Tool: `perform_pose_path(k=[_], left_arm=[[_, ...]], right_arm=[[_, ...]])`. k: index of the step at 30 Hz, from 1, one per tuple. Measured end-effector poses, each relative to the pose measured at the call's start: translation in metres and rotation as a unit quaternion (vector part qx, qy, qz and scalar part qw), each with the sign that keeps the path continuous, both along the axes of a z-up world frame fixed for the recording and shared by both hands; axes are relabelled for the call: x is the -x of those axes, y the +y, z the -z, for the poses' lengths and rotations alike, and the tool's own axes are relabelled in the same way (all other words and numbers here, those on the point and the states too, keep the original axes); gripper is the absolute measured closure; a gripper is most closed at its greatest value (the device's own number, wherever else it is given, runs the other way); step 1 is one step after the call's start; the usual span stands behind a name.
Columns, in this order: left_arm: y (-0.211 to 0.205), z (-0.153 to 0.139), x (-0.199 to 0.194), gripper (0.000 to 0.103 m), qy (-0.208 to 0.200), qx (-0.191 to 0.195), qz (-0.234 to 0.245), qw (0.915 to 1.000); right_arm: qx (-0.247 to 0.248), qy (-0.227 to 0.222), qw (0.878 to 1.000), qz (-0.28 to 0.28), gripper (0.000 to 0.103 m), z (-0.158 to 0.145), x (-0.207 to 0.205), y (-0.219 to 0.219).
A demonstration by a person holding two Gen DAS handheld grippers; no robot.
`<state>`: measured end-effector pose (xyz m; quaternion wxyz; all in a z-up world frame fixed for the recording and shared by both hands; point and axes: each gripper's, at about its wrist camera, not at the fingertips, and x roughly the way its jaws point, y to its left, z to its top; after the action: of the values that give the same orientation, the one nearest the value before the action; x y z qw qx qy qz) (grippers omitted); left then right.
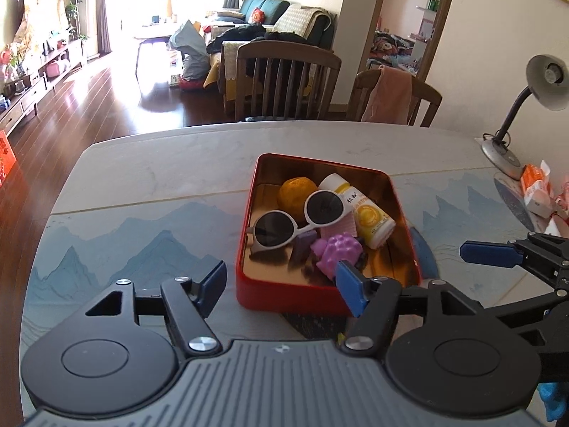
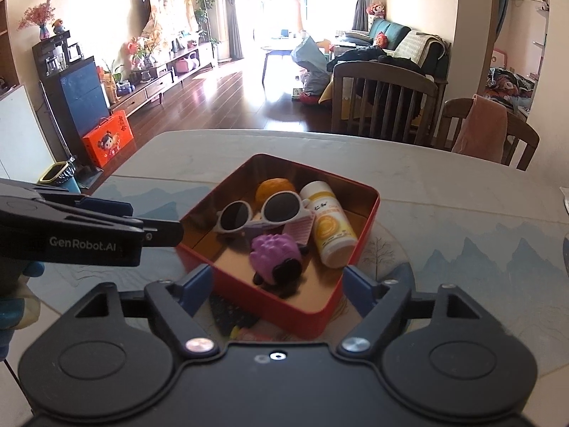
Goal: Organize rigid objects
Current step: 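Withdraw both open grippers from the tin toward the silver compact and red packet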
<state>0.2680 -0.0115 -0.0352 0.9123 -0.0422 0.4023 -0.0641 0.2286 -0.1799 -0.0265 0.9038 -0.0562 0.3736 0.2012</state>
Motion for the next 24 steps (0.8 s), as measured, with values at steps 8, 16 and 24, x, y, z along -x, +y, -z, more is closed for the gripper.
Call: perform_pose_path(k=[8, 16, 24], left_arm=[[0.0, -0.008, 0.034, 0.029, -0.017, -0.007, 0.007, 0.9998], [-0.005, -0.012, 0.063, 0.02, -0.027, 0.0, 0.017, 0.9995], [-0.013, 0.003, 0.083, 0.019, -0.007, 0.006, 0.021, 0.9997]], right_arm=[[-0.01, -0.004, 1.0, 0.01, 0.005, -0.003, 0.029, -0.001], [-0.014, -0.005, 1.0, 0.026, 0.0, 0.001, 0.058, -0.009], [-0.004, 0.023, 1.0, 0.014, 0.0, 0.03, 0.095, -0.011]])
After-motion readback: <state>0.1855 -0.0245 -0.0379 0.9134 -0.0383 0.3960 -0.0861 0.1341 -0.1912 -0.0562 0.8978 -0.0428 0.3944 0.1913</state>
